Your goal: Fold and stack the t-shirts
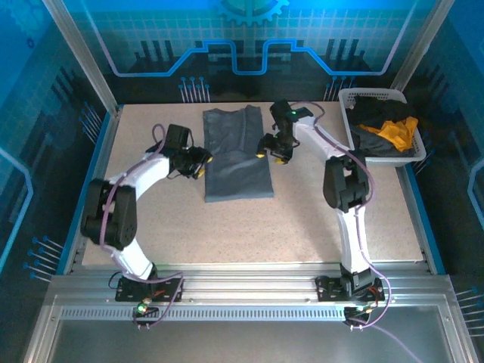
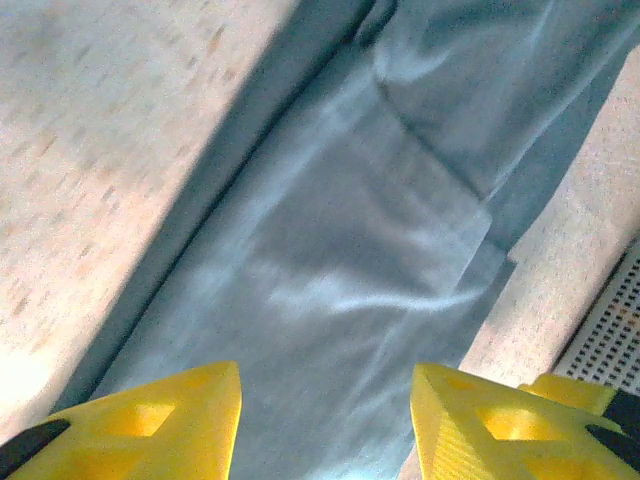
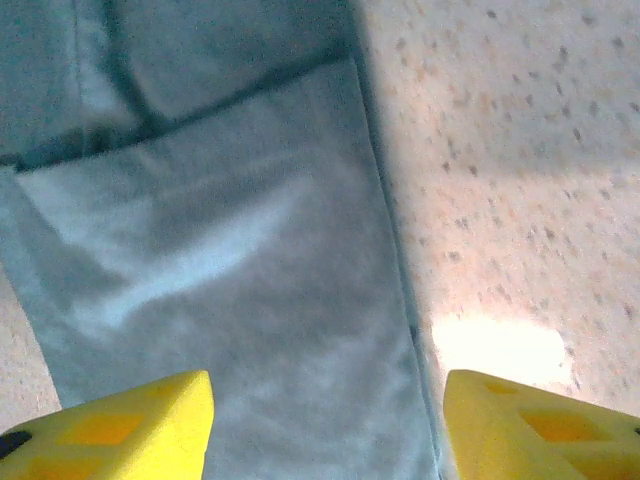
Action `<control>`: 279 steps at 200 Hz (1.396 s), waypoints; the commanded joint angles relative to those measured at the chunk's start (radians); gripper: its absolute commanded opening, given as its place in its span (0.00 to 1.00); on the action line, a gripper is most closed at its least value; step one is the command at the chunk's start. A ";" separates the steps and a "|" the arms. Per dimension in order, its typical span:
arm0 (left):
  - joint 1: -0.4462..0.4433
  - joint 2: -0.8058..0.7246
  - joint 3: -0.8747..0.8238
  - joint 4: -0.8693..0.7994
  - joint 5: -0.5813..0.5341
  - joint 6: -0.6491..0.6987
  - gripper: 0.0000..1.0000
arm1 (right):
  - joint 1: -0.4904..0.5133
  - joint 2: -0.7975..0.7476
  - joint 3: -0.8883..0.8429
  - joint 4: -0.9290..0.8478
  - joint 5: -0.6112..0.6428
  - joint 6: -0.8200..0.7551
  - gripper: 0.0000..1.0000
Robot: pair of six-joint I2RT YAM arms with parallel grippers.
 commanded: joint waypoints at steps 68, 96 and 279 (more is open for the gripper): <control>-0.094 -0.109 -0.337 0.182 0.017 -0.282 0.51 | 0.043 -0.319 -0.642 0.265 -0.123 0.158 0.58; -0.092 -0.033 -0.324 0.219 0.013 -0.286 0.46 | 0.044 -0.255 -0.627 0.294 -0.147 0.188 0.56; -0.068 -0.186 -0.391 0.082 0.026 -0.244 0.00 | 0.090 -0.303 -0.585 0.231 -0.071 0.181 0.00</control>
